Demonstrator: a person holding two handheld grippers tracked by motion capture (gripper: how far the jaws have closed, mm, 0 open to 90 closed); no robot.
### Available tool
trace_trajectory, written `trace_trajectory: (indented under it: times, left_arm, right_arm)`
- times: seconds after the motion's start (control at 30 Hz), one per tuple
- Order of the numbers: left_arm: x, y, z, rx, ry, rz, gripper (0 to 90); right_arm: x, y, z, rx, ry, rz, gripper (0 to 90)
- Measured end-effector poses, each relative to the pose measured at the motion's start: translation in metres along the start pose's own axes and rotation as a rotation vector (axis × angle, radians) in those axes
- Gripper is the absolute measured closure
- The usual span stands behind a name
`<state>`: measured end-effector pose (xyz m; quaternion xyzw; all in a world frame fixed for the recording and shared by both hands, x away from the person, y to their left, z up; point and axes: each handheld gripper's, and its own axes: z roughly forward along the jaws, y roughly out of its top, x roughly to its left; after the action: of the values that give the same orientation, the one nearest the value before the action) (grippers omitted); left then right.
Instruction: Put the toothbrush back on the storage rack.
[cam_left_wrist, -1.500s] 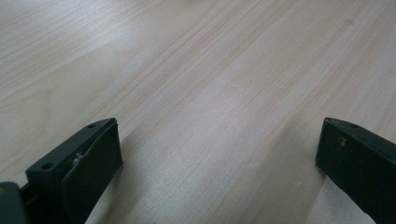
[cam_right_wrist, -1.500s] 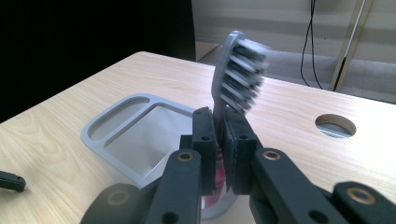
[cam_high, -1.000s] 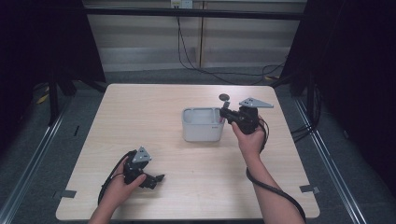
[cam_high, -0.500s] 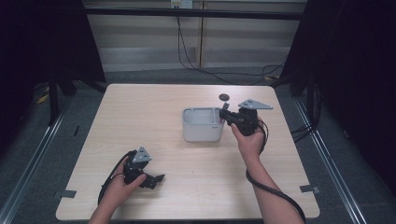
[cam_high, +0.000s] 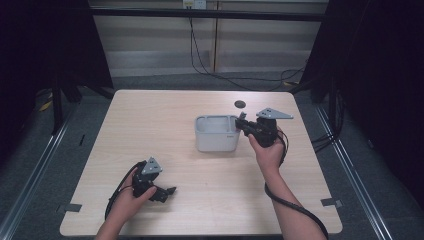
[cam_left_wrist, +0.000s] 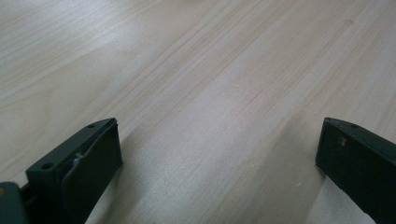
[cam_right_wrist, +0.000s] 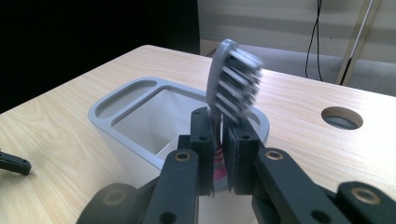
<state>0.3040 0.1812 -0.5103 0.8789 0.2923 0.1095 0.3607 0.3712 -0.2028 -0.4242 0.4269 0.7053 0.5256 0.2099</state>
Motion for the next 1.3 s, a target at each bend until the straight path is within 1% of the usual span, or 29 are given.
trace_trajectory:
  times: [0.47,0.6,0.73,0.93,1.17,1.3]
  left_arm:
    - [0.0,0.0,0.0,0.0,0.0,0.0,0.0]
    - [0.0,0.0,0.0,0.0,0.0,0.0,0.0]
    - [0.0,0.0,0.0,0.0,0.0,0.0,0.0]
    - [0.0,0.0,0.0,0.0,0.0,0.0,0.0]
    - [0.0,0.0,0.0,0.0,0.0,0.0,0.0]
    - [0.0,0.0,0.0,0.0,0.0,0.0,0.0]
  right_arm:
    - [-0.0003,-0.0005,-0.0027,-0.004,-0.005,-0.01,81.7]
    - [-0.0004,0.0004,-0.0036,-0.007,-0.01,-0.01,80.0]
    - [-0.0002,-0.0002,-0.0032,-0.009,-0.014,-0.013,77.5]
    - [-0.0002,-0.0017,-0.0029,-0.012,-0.031,-0.016,70.4]
    - [-0.0007,-0.0015,-0.0031,-0.013,-0.038,-0.019,64.7]
    - [-0.0015,-0.0015,-0.0033,-0.014,-0.04,-0.012,59.0]
